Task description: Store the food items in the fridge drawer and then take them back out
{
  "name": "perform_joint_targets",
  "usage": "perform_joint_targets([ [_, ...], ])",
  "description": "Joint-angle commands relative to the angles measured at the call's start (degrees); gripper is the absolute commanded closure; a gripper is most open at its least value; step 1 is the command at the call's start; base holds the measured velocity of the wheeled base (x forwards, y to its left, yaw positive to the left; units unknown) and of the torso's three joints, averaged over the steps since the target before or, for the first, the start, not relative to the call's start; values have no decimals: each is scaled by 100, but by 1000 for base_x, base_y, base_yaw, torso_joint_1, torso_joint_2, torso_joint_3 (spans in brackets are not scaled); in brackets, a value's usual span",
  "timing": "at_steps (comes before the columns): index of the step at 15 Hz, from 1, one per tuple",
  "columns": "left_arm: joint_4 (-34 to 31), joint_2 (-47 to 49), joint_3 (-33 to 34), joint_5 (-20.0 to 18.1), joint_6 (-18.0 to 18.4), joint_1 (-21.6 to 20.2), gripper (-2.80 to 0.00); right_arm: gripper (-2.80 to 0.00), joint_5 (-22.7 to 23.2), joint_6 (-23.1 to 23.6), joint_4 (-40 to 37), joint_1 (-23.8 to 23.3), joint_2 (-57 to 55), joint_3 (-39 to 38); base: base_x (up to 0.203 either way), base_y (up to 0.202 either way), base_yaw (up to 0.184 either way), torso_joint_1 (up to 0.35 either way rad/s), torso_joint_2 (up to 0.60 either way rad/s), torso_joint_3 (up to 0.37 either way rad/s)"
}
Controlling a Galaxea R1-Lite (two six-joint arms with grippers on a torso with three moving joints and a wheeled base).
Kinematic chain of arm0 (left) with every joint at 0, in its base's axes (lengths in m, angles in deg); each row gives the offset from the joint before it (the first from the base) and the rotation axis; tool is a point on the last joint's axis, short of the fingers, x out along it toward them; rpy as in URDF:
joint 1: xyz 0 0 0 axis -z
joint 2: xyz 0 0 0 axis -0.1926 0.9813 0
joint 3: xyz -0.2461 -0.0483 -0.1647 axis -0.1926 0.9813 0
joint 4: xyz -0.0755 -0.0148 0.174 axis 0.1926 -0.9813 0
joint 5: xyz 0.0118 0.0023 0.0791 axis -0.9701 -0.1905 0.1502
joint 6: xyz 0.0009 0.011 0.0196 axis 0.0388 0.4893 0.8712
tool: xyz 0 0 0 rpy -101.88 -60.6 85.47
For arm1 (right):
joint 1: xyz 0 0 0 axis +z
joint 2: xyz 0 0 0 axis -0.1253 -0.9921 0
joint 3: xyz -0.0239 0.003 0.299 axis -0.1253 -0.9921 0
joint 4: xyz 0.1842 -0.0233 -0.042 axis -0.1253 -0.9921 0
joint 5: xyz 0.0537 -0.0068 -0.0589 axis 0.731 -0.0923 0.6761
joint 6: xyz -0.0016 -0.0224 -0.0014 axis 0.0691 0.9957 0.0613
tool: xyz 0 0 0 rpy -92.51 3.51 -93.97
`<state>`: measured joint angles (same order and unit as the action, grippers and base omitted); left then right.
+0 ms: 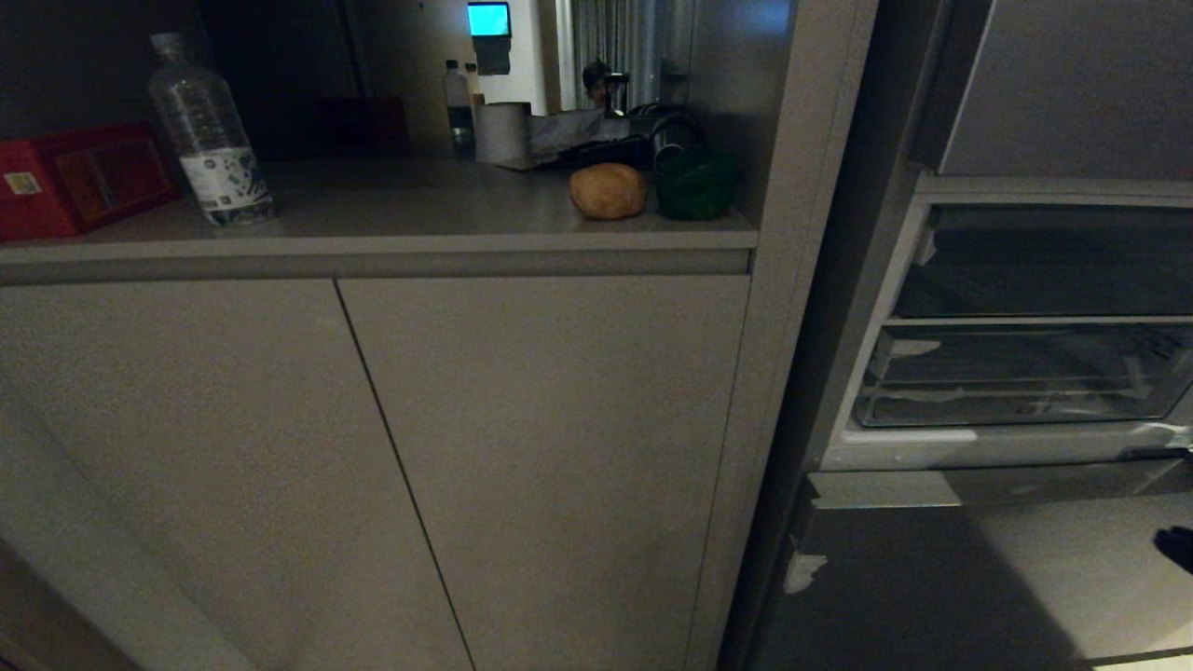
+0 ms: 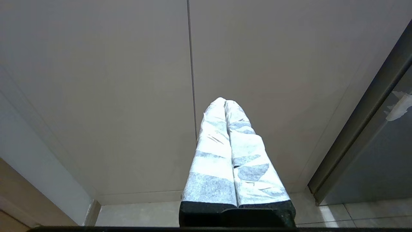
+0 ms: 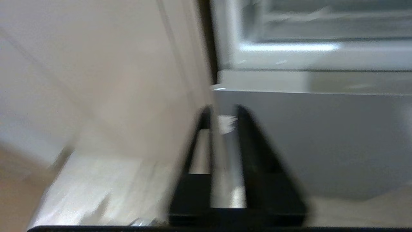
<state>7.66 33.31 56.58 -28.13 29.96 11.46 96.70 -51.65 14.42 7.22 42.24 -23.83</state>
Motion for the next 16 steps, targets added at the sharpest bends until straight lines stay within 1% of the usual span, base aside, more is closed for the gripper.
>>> perform_joint_targets([
  [1,-2,-2,1,1,0,0,0,-280,252,-31,370,10,-2002,381,0,0,0,0,0,0],
  [3,-2,-2,1,1,0,0,0,-280,386,-36,914,37,-2865,570,0,0,0,0,0,0],
  [7,-2,4,1,1,0,0,0,-280,444,30,2704,175,-4036,522,0,0,0,0,0,0],
  [8,-2,-2,1,1,0,0,0,-280,385,67,3105,172,-4179,451,0,0,0,0,0,0],
  [10,-2,-2,1,1,0,0,0,-280,95,118,3680,105,-4384,395,0,0,0,0,0,0],
  [11,-2,2,1,1,0,0,0,-280,10,161,3810,87,-4379,331,0,0,0,0,0,0],
  [14,-2,-2,1,1,0,0,0,-280,-35,185,3861,85,-4410,352,0,0,0,0,0,0],
  [16,-2,-2,1,1,0,0,0,-280,-295,184,3873,86,-4586,440,0,0,0,0,0,0],
])
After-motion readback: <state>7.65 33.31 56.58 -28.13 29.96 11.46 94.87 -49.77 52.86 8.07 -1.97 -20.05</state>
